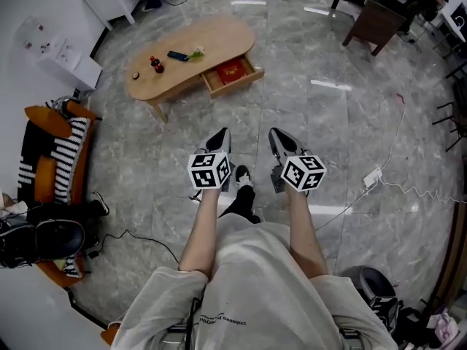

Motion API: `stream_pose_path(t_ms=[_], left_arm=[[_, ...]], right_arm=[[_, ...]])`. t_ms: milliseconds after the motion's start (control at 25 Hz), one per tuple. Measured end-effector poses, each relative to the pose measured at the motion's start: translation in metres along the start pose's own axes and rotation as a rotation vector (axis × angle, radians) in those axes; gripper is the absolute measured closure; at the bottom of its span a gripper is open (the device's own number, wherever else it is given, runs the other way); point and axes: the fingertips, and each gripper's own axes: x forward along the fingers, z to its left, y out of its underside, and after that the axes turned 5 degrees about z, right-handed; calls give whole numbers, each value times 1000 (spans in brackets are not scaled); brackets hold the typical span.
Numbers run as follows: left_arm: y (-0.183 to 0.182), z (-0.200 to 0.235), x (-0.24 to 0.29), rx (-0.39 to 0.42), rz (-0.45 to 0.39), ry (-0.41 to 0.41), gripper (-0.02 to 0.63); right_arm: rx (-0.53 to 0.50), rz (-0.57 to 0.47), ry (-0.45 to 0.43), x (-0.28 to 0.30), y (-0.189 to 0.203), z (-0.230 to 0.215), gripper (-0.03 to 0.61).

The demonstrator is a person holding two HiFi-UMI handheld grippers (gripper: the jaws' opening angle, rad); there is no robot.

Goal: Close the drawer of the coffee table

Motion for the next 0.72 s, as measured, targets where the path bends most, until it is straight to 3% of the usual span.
stream_pose_path(t_ms=[200,400,720], left_arm=[[-37,15,52,-57,-24,-1,604],[-85,44,91,-56,-46,-9,604],[-130,78,154,-32,-29,-19,604]], right_arm=[[-78,64,2,33,-38,-29,563],[-50,45,2,68,-79,-51,563],[42,39,-33,121,-109,-89,563]])
